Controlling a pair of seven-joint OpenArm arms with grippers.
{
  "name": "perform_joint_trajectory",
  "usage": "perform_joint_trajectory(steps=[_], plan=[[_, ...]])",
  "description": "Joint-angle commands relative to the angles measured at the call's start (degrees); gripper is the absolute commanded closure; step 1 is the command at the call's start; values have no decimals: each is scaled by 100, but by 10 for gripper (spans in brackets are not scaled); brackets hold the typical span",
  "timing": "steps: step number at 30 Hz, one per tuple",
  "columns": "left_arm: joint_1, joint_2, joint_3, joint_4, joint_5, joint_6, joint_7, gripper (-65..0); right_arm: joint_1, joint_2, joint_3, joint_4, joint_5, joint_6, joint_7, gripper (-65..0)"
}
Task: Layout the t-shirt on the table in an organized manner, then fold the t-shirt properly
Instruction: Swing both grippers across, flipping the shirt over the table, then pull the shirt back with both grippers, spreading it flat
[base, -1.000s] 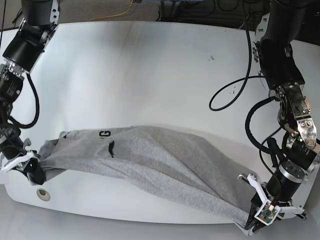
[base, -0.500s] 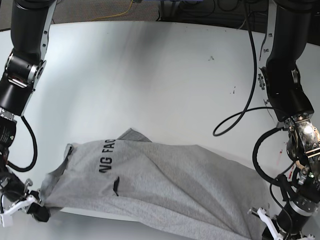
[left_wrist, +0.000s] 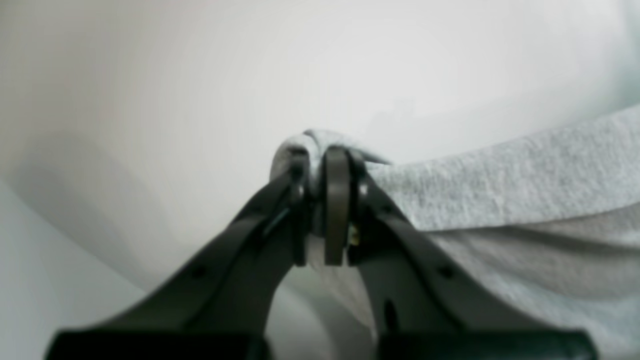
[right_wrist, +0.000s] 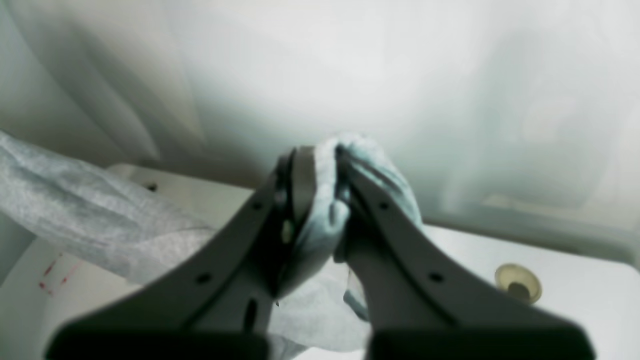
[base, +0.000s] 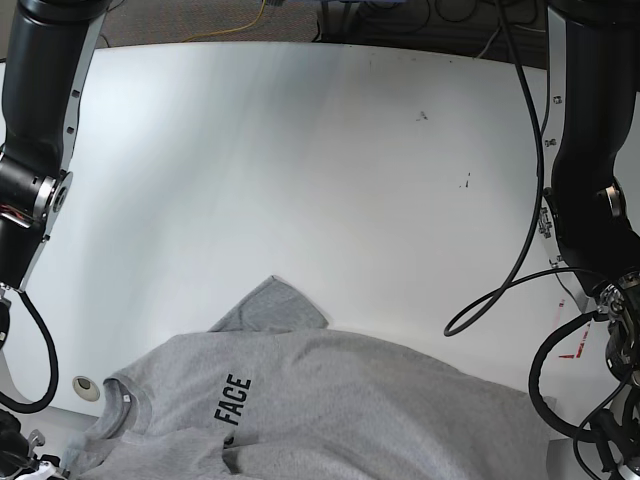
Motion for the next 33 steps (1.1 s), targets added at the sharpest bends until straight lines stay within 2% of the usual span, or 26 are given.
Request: perform_joint_trajectory(steps=[1, 9, 11, 15, 20, 25, 29, 33], plan=[[-167, -8, 0, 91, -29, 47, -72, 0, 188, 292, 36, 92, 58, 17, 43, 0], [299, -17, -96, 566, -20, 47, -36, 0, -234, 555, 150, 752, 146, 17, -423, 0], [581, -17, -96, 812, -20, 47, 104, 0, -594, 652, 308, 971, 339, 17, -555, 0], [1240, -17, -123, 1497, -37, 47, 755, 0, -1588, 872, 915, 1332, 761, -9, -801, 0], [2101, -8, -431, 1875, -81, 47, 1133, 0, -2836, 916, 1618, 1657, 1165, -9, -836, 0], [3042, 1, -800, 2016, -81, 47, 1142, 0, -3926, 810, 2084, 1947, 1579, -1, -836, 0], [3912, 18, -1037, 2130, -81, 47, 1150, 0, -4884, 520, 2541, 2387, 1842, 8, -845, 0], [4624, 27, -1327, 2130, -81, 47, 1142, 0, -5544, 195, 2717, 2721, 1904, -1, -845, 0]])
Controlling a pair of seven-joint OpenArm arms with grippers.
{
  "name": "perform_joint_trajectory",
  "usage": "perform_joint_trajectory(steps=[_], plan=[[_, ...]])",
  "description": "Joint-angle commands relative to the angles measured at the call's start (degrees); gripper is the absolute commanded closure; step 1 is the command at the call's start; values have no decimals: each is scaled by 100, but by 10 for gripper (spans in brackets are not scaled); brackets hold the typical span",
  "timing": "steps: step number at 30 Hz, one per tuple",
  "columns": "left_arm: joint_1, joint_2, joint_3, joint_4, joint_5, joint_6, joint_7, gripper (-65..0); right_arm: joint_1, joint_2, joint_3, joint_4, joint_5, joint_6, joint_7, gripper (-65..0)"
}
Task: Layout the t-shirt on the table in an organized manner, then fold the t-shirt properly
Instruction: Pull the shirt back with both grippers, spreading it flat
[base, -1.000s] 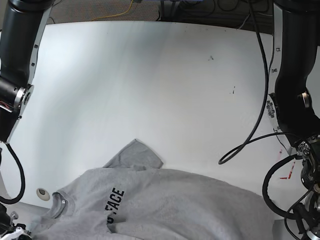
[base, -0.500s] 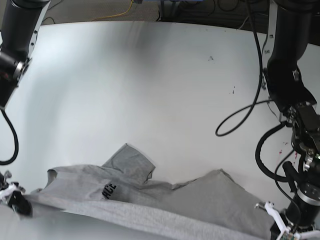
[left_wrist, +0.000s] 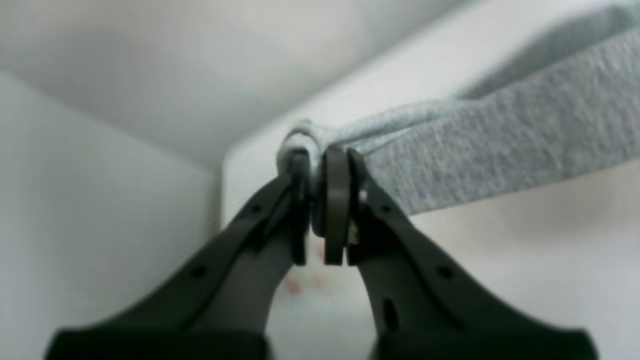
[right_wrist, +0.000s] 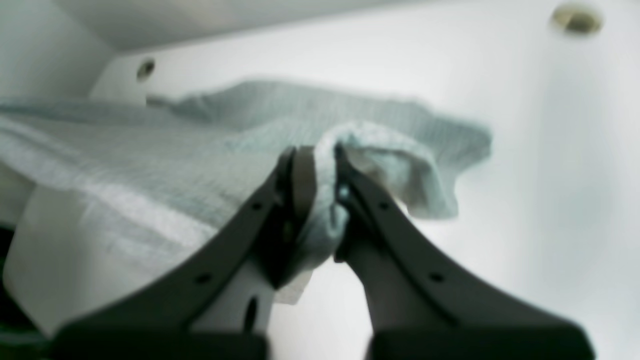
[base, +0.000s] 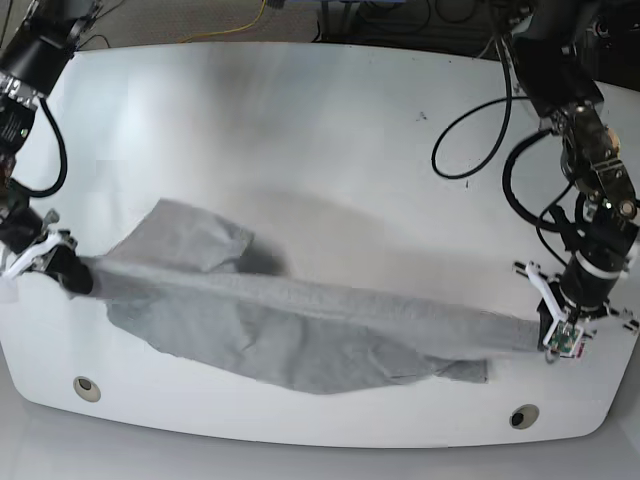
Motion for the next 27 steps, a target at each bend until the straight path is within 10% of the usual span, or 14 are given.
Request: perform_joint_trajectory(steps=[1, 14, 27], plan=[[201, -32, -125, 115, 15, 77, -135, 0, -165, -72, 101, 273, -33, -40, 130, 0], [2004, 285, -644, 115, 15, 77, -161, 0, -1493, -749, 127, 924, -41, -58, 130, 0], [3006, 399, -1083, 106, 15, 77, -161, 0, -2381, -758, 92, 1188, -41, -66, 121, 0]])
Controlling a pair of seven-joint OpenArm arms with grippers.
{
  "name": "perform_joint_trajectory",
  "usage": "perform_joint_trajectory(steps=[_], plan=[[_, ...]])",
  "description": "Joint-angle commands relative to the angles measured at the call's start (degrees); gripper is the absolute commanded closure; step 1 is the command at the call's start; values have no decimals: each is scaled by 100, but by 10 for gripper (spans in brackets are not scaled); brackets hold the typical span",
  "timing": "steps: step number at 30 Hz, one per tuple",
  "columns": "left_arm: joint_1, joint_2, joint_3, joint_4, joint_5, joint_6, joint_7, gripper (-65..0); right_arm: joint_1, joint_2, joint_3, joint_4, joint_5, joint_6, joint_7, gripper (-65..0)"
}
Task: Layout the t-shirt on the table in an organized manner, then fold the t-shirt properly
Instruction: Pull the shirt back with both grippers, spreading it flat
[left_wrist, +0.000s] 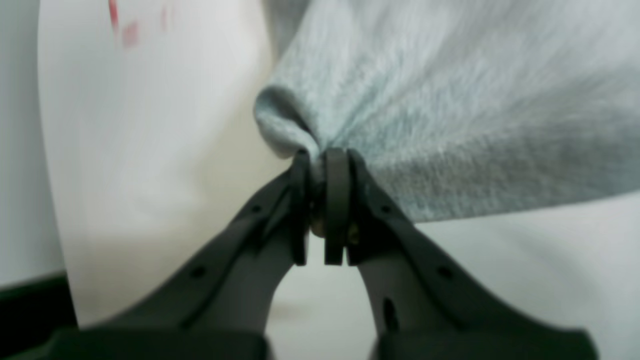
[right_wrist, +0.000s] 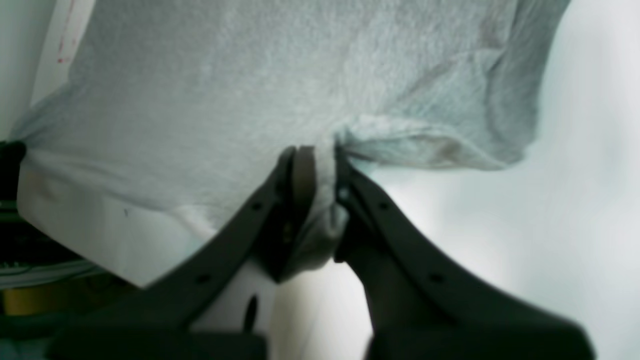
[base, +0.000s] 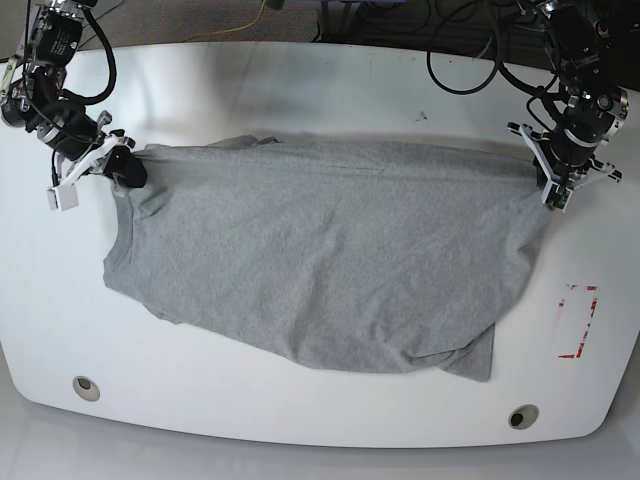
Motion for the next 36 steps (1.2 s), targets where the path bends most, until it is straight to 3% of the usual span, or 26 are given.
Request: perform_joint_trajectory(steps=[1, 12, 26, 36], plan=[[161, -58, -23, 95, -40, 40, -96, 0, -174, 116, 42, 117, 81, -10, 105, 0], [653, -102, -32, 95, -5, 40, -96, 0, -455, 125, 33, 152, 81, -18, -361, 0], [741, -181, -15, 87, 13, 40, -96, 0, -719, 72, -354, 143, -95, -18, -413, 0], [679, -198, 3, 78, 13, 40, -96, 0, -147, 2, -363, 73, -271, -124, -440, 0]])
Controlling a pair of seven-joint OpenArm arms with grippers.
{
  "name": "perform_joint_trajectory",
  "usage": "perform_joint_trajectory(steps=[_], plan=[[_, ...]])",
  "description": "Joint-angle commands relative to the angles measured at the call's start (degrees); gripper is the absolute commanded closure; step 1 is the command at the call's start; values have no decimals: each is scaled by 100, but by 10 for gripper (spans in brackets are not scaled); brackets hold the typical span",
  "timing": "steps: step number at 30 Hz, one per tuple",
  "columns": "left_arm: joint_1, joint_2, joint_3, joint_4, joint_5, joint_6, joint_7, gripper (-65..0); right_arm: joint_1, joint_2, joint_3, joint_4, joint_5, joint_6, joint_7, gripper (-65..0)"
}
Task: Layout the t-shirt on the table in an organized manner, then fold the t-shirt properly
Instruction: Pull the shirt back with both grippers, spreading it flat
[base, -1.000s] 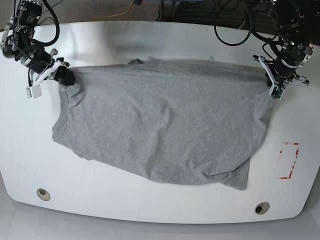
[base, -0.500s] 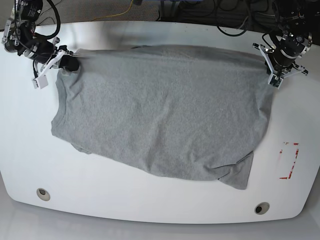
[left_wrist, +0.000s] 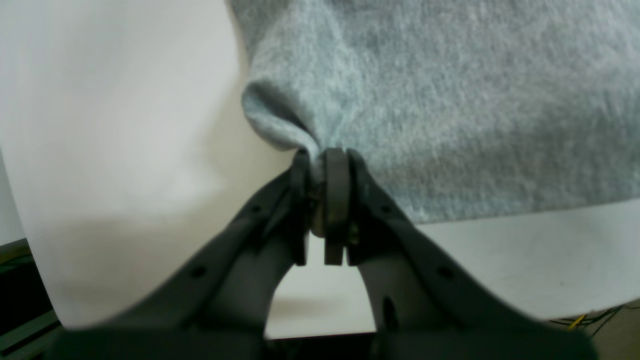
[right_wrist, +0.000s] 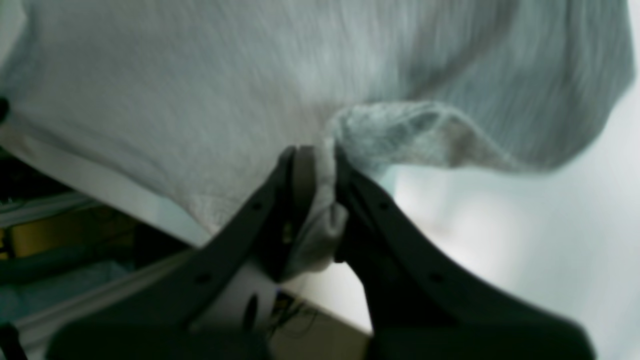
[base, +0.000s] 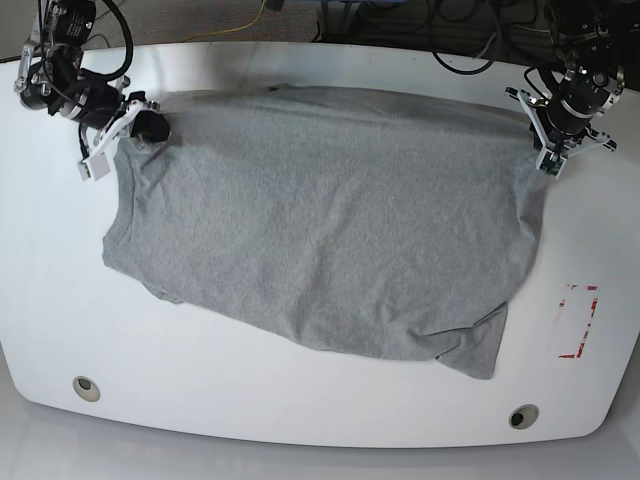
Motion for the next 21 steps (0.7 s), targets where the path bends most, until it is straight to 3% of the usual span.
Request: perform_joint_trajectory(steps=[1, 10, 21], plan=[[-92, -118, -10, 78, 9, 34, -65, 0, 222, 120, 50, -6, 79, -146, 89, 0], [-330, -197, 131, -28, 26, 34, -48, 0, 732, 94, -90, -279, -352, -260, 80, 0], [-48, -285, 87, -19, 228, 34, -48, 0, 152, 85, -143, -59, -405, -278, 80, 0]])
